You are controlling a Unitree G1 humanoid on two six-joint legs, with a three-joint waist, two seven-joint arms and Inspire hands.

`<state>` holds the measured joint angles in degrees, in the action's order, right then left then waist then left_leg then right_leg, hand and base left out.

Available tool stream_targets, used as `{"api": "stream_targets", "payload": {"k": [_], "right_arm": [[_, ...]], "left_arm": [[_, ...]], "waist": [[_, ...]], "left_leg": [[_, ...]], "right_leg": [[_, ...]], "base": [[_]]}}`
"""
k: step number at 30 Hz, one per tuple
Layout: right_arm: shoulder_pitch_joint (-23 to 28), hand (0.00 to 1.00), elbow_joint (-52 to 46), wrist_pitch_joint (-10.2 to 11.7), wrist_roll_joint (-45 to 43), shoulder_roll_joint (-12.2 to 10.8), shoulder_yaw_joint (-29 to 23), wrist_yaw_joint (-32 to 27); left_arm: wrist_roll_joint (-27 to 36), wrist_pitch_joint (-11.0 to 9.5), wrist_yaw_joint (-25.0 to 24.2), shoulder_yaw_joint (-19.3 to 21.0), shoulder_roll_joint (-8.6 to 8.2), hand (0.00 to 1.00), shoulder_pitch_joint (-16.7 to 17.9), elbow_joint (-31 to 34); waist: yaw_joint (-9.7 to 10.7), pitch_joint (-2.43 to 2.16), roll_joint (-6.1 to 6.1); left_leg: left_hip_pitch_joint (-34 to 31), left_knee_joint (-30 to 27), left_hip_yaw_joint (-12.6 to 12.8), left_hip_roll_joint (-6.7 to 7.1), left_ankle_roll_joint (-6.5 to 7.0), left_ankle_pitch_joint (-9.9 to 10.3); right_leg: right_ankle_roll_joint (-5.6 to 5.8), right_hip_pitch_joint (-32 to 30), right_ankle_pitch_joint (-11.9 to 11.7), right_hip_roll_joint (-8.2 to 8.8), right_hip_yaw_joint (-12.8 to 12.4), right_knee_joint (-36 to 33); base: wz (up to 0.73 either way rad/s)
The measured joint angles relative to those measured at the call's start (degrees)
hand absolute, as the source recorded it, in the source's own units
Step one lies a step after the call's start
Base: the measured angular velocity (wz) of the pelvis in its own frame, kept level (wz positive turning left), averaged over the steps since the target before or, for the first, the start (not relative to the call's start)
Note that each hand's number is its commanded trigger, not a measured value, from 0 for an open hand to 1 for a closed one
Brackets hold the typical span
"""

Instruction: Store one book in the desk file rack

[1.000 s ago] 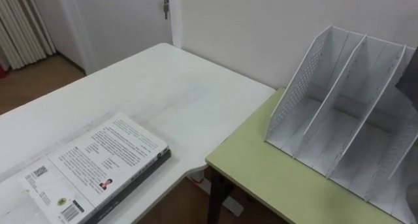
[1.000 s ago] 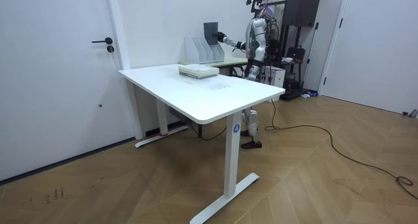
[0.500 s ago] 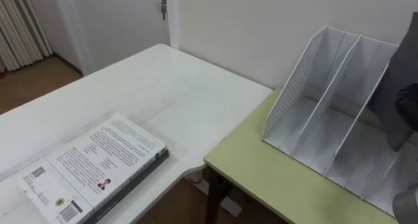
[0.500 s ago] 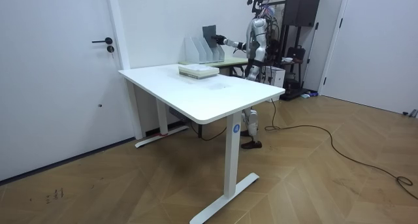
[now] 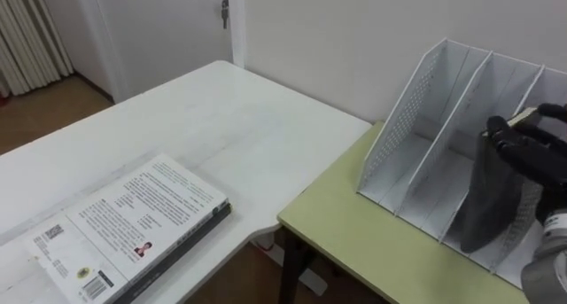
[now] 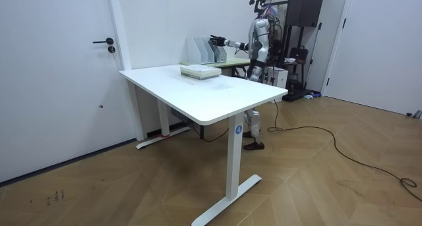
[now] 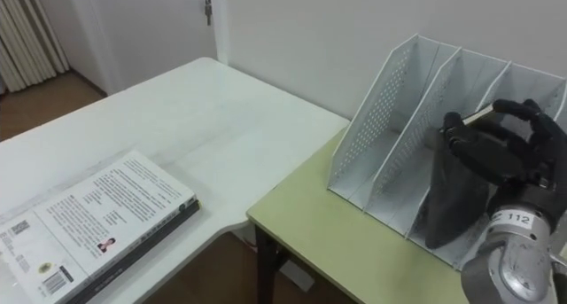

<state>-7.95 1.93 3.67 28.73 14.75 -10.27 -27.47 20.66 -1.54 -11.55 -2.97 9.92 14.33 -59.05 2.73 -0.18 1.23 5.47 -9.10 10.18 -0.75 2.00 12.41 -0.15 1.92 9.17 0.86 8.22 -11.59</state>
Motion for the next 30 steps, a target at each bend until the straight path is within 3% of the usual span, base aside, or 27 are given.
{"api": "stream_targets", "payload": {"k": [10, 16, 25, 30], "right_arm": [[0.0, 0.00, -0.7, 0.0, 0.2, 0.0, 0.0, 0.7], [0.0, 0.00, -6.6, 0.0, 0.2, 0.2, -0.1, 4.9], [0.0, 0.00, -17.0, -0.2, 10.1, 1.9, 0.1, 23.4], [0.8, 0.00, -21.0, -2.8, 12.2, 5.1, 2.5, 37.9]], "left_arm": [[0.0, -0.4, -0.3, 0.3, -0.14, 0.00, 0.0, -0.6], [0.0, -0.6, -0.7, 0.5, -0.15, 0.00, 0.1, -0.6], [-0.1, -1.0, -4.0, 1.7, 0.06, 0.00, 0.5, -0.7], [-0.1, -0.9, -5.7, 2.8, 0.88, 0.00, 0.7, -1.1]], "waist": [[0.0, -0.04, -0.02], [0.2, 0.11, -0.17], [0.3, 0.17, -0.28], [-0.1, -0.25, 1.15]], "left_leg": [[0.3, -0.1, 0.1, 0.29, 0.00, 0.0], [0.1, 0.0, 0.0, 0.12, 0.00, 0.0], [0.1, 0.3, 0.3, -0.19, -0.02, 0.0], [0.1, 0.1, 0.5, -0.54, -0.26, 0.2]], "right_leg": [[0.00, 0.3, 0.0, 0.01, -0.1, -0.1], [-0.01, 0.1, 0.0, -0.02, -0.3, -0.1], [0.00, 0.0, 0.0, -0.06, -0.1, 0.0], [-0.01, 0.0, 0.0, -0.34, -0.1, 0.0]], "base": [[0.00], [0.00], [0.00], [0.00]]}}
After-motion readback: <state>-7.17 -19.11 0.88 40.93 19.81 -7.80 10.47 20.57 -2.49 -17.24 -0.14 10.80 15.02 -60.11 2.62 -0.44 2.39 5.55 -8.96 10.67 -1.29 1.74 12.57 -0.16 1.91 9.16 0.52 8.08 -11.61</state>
